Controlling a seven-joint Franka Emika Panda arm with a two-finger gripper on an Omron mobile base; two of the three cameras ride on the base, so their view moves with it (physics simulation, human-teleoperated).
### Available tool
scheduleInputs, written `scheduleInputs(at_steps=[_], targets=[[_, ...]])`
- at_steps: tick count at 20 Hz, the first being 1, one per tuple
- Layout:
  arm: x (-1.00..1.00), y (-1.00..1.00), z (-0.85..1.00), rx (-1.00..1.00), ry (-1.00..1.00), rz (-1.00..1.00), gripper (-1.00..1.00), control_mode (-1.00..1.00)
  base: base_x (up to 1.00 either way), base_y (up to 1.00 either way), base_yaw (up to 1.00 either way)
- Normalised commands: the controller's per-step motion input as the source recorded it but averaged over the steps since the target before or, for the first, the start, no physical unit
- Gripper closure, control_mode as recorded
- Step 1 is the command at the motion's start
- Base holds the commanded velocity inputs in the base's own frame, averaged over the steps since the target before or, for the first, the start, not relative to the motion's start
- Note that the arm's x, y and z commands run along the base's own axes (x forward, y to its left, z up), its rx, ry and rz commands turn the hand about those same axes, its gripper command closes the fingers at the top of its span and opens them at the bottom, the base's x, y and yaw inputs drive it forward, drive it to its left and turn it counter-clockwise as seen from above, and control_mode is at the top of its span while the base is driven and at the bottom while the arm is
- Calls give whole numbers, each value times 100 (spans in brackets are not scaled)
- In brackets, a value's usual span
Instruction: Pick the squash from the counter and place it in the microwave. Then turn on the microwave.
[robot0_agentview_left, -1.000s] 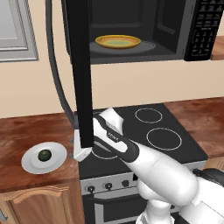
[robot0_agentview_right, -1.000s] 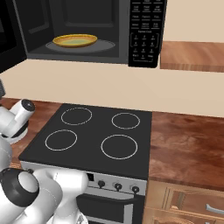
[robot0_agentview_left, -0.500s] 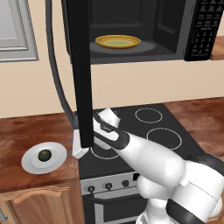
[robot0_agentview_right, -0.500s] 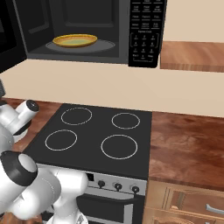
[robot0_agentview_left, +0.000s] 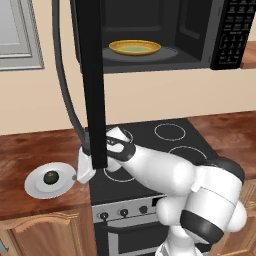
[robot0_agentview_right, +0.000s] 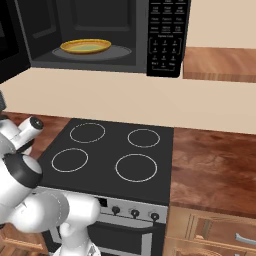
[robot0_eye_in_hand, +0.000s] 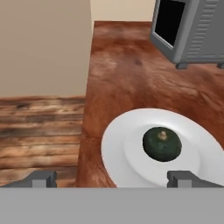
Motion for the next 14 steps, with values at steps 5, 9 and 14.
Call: scheduleInputs(at_steps=[5, 9, 14], targets=[[12, 17, -7, 0, 0, 0, -100, -100, 0, 0, 0], [19, 12, -6, 0, 0, 0, -100, -100, 0, 0, 0], [22, 12, -11, -1, 0, 0, -100, -100, 0, 0, 0]])
